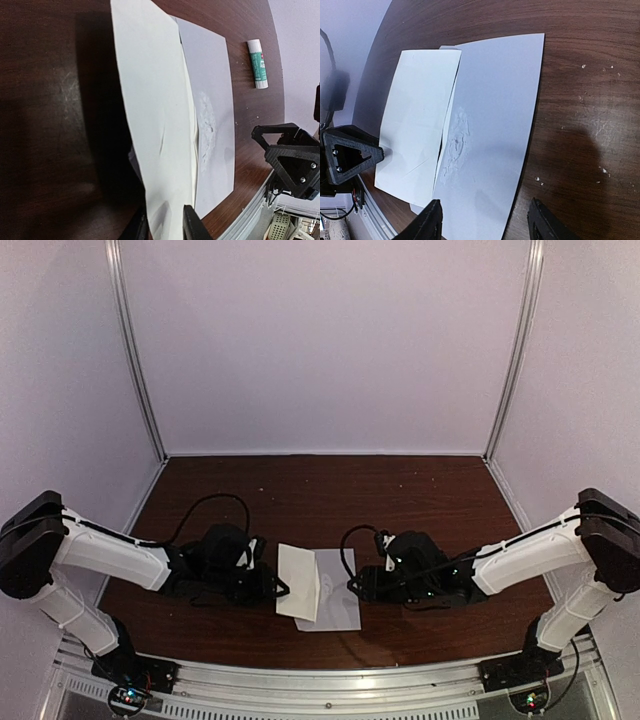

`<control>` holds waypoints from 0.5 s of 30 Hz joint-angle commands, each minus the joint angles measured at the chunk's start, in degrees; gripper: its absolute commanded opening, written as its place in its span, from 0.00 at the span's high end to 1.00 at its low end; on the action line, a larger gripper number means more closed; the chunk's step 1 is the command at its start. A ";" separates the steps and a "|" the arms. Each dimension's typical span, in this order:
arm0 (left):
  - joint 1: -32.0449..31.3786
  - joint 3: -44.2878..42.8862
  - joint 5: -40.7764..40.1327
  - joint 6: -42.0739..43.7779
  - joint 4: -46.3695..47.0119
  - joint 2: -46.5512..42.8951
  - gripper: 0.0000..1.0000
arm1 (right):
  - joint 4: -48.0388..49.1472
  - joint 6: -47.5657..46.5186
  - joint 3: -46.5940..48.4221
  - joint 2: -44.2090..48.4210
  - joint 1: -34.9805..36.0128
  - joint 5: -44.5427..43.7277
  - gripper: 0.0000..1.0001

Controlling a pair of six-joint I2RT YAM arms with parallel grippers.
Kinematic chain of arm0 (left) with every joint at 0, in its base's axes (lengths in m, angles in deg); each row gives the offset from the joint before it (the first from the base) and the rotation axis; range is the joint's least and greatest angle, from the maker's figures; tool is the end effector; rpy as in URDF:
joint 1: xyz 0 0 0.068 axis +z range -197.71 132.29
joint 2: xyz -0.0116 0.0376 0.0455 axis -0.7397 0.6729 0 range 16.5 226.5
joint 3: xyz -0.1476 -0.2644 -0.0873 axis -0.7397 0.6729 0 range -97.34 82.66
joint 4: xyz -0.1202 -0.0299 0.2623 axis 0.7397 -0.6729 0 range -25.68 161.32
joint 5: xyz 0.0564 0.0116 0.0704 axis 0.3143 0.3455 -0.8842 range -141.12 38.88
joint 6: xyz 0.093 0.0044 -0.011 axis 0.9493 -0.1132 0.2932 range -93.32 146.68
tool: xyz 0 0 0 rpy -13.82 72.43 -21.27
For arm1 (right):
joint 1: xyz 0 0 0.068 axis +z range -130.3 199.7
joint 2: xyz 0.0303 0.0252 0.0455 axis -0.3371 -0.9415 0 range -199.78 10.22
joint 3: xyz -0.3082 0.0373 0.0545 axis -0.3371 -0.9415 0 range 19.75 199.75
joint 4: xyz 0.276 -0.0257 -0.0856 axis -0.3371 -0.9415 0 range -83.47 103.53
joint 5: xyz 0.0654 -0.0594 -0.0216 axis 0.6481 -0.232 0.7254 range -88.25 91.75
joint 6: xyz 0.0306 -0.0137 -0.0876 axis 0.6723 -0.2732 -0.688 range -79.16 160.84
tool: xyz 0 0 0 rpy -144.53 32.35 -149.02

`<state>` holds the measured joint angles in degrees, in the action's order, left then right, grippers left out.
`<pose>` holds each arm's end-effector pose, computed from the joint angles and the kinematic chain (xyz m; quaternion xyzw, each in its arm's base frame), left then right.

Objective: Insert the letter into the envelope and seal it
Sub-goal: Place the letter in the envelope.

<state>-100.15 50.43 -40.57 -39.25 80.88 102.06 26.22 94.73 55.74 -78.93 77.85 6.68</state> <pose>0.1842 -0.2649 0.1264 -0.0717 0.9137 -0.3791 0.1277 0.1778 0.3003 0.1339 -0.0517 0.9059 0.3689 0.2015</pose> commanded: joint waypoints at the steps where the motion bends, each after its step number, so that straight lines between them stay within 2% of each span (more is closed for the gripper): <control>1: 0.46 -0.07 0.45 -0.90 3.23 -0.61 0.76 | 1.11 0.30 0.26 -0.78 0.27 -0.06 0.40; 15: 0.42 -2.69 -0.73 -0.53 1.55 -1.53 0.79 | 1.02 0.28 0.41 -1.32 0.30 -0.10 0.41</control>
<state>-100.15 49.84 -40.72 -40.02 80.97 101.86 26.22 94.88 55.74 -79.61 77.85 6.85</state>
